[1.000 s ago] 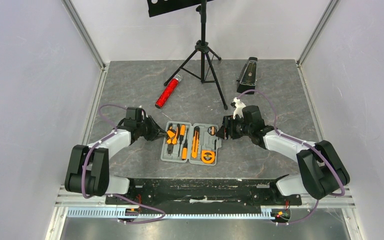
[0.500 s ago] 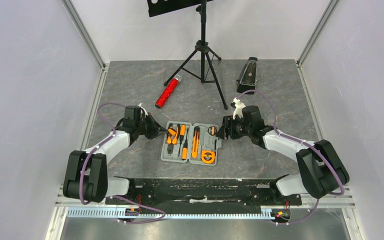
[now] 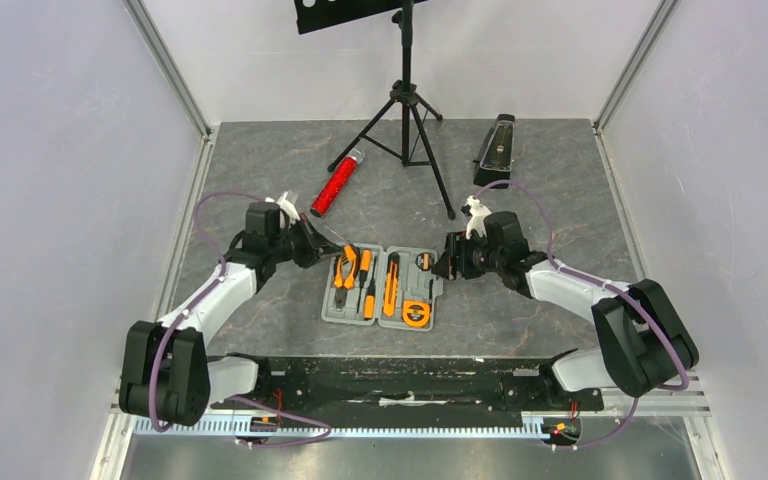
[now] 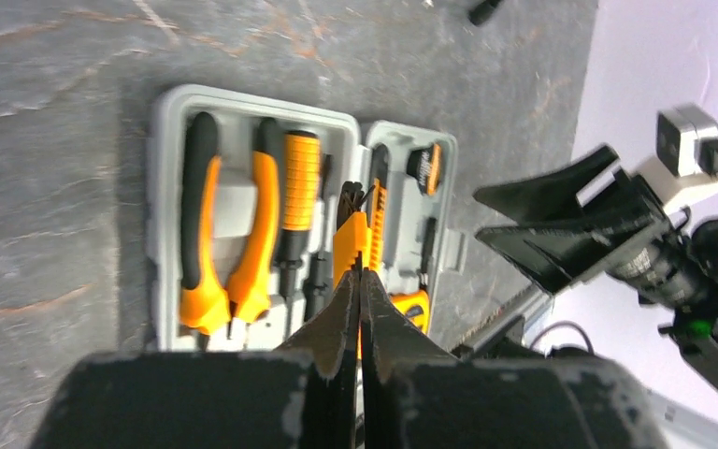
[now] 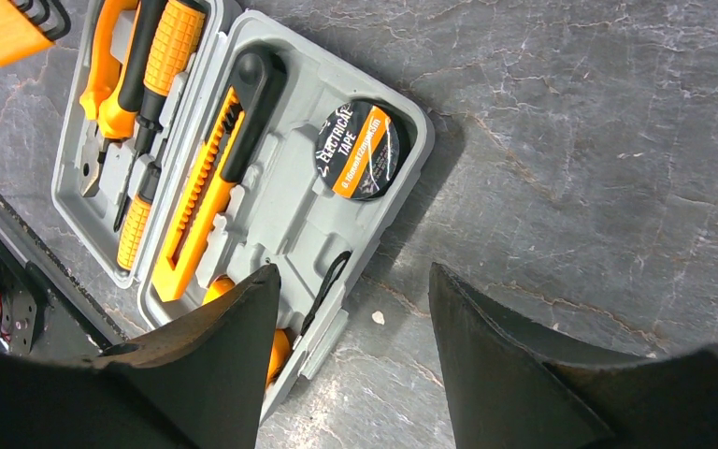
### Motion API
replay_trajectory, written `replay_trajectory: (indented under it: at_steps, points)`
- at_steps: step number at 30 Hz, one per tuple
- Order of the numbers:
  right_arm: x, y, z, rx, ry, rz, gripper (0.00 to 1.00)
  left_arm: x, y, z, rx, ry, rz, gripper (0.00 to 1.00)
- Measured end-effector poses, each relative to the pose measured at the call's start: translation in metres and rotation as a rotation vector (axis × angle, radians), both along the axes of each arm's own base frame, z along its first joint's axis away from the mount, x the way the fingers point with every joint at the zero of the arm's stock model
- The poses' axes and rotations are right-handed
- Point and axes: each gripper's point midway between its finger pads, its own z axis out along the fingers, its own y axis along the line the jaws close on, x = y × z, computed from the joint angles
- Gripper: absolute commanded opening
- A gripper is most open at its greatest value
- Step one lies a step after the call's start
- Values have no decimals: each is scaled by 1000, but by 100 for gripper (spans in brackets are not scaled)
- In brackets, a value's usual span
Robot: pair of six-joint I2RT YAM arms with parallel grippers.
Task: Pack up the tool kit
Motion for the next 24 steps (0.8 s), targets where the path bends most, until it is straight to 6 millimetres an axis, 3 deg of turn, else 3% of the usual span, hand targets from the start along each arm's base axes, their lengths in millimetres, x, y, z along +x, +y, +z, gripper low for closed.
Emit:
replay_trajectory:
  at_steps: [6,11,18,24]
  points:
    - [0,0,0,-1,-1,0,62,-8,-35,21,-17,-67,-160,2]
    - [1,-1,4,-3,-16,2,62,-16,-80,29,-29,-94,-328,2]
    - [3,-3,12,-8,-51,-4,62,-29,-134,10,-60,-75,-477,2]
    - [5,-9,17,-32,-81,-19,62,-38,-160,-16,-81,14,-499,2]
